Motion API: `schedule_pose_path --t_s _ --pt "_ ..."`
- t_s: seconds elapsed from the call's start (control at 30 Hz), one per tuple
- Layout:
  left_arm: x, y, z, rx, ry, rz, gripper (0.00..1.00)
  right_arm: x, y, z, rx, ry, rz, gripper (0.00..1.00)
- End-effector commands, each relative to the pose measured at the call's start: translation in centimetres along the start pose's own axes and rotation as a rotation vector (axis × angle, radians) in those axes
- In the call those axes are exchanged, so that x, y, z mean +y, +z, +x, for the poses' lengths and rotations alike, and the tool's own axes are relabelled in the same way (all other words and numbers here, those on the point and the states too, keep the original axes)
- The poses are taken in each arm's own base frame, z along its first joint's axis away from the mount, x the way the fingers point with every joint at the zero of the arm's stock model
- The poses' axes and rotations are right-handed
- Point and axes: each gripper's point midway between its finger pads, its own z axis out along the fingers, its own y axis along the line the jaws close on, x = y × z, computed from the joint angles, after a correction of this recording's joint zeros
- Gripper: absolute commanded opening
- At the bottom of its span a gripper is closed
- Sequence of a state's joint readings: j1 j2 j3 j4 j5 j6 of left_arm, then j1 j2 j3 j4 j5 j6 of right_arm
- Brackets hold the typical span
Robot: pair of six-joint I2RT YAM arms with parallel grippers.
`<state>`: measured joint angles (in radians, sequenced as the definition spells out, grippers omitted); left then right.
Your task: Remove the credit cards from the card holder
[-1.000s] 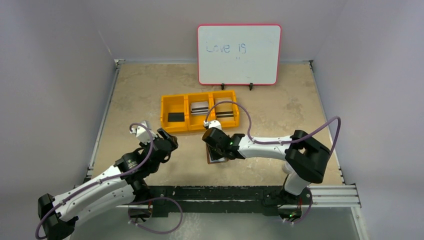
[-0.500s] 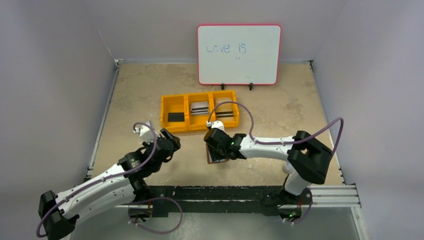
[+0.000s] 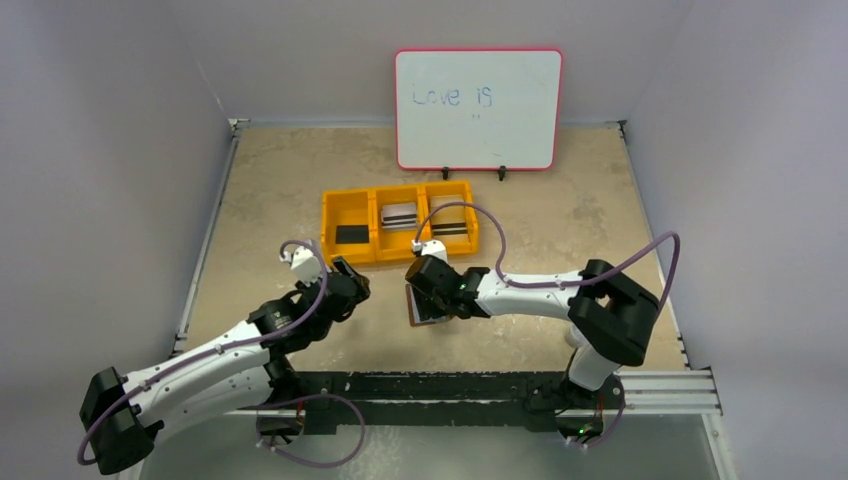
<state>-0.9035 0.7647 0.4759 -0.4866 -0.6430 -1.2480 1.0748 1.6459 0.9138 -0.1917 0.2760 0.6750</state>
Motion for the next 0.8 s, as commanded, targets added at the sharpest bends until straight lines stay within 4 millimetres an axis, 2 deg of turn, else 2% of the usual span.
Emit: schedule_pose_path --t_s 0.0,0.1,0.17,0.3,0.43,0.53,0.63,0.77 --pt "-0.5 0.1 -0.2 -0.012 -0.006 0.022 0.63 -1.4 1.6 3.2 0.088 0.004 0.049 0.46" --pt "-0.4 0.2 -0.1 -0.012 -0.006 0.021 0.63 -1.4 1.5 3.1 0.079 0.010 0.043 0.36" --pt "-0.5 0.3 0.0 -0.009 -0.003 0.021 0.63 -1.2 1.3 2.8 0.067 0.014 0.031 0.35" --pt "-1.0 0.6 0.6 0.012 0.003 0.047 0.63 0.0 0.1 1.1 0.006 0.042 -0.034 0.27" --pt "-2.2 0.8 1.2 0.036 0.011 0.088 0.63 1.8 -1.5 -0.9 -0.081 0.096 -0.170 0.13" --pt "-2.7 1.1 1.8 0.059 0.029 0.104 0.63 2.3 -2.6 -1.4 -0.124 0.173 -0.303 0.06" --pt "-3.3 1.2 2.4 0.084 0.040 0.123 0.62 2.3 -4.1 -2.1 -0.183 0.249 -0.419 0.05" --pt "-5.8 1.0 3.0 0.118 0.035 0.232 0.62 1.6 -5.5 -2.6 -0.229 0.345 -0.588 0.07"
